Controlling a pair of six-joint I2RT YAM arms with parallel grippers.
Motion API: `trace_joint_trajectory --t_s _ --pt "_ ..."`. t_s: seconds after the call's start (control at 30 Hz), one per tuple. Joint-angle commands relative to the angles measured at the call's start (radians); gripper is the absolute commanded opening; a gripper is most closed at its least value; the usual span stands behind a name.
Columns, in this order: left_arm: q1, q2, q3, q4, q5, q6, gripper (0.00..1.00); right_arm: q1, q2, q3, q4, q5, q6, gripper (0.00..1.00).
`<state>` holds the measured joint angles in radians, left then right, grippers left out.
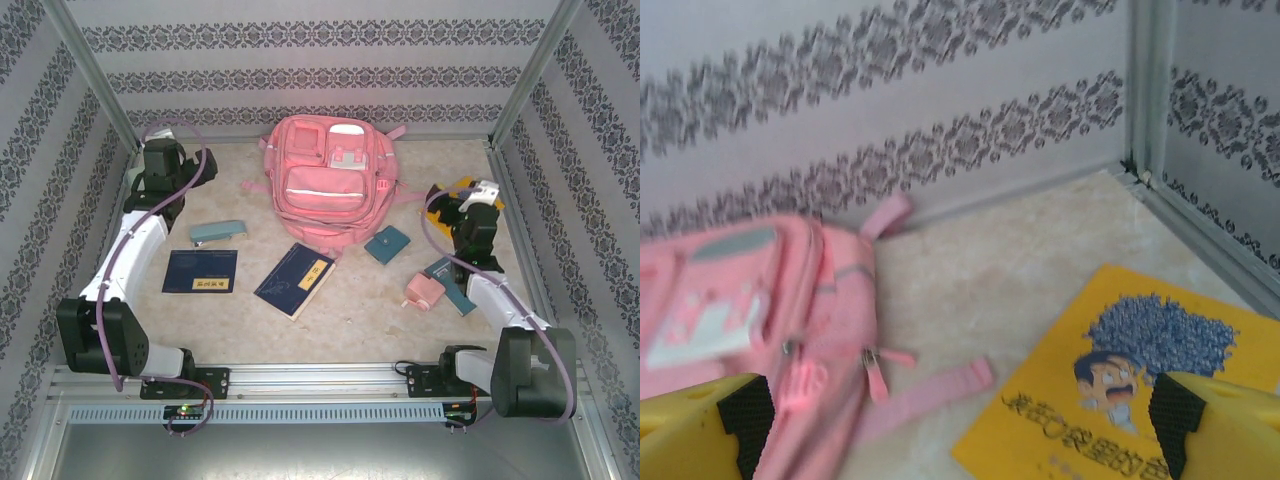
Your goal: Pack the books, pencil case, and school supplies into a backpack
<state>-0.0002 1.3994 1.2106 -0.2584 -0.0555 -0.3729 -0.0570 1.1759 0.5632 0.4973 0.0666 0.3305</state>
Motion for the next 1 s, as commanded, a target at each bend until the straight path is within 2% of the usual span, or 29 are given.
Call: trace_joint_trajectory --t_s 0.0,0.13,0.2,0.27,0.5,0.63,0.8,0.9,0.97 --pt "-0.022 0.039 0.016 -0.177 0.137 -0.192 1.00 -0.006 0.062 0.118 -0.124 -0.067 0.141 0.98" --pt "-0.117 0.058 -0.016 -0.151 0.143 -0.297 0.99 0.024 0.216 0.309 -0.261 -0.170 0.152 0.98" --pt "-0.177 0.075 -0.049 -0.102 0.189 -0.321 0.95 0.058 0.295 0.407 -0.350 -0.177 0.132 0.98" --pt "-0.253 0.114 -0.055 -0.091 0.180 -0.353 0.93 0.091 0.376 0.492 -0.407 -0.172 0.131 0.98" --pt "-0.431 0.311 -0.015 -0.055 0.204 -0.469 0.84 0.149 0.623 0.689 -0.493 -0.203 0.143 0.98" --pt "-0.473 0.400 0.017 -0.053 0.206 -0.519 0.83 0.155 0.762 0.868 -0.656 -0.177 0.114 0.98" --pt "-0.479 0.482 0.046 -0.037 0.242 -0.566 0.82 0.136 0.895 1.024 -0.737 -0.188 0.129 0.97" --pt "-0.480 0.502 0.058 -0.033 0.237 -0.582 0.75 0.115 0.987 1.128 -0.777 -0.262 0.143 0.85" --pt "-0.480 0.518 0.074 -0.043 0.231 -0.587 0.74 0.103 1.038 1.187 -0.803 -0.309 0.154 0.76"
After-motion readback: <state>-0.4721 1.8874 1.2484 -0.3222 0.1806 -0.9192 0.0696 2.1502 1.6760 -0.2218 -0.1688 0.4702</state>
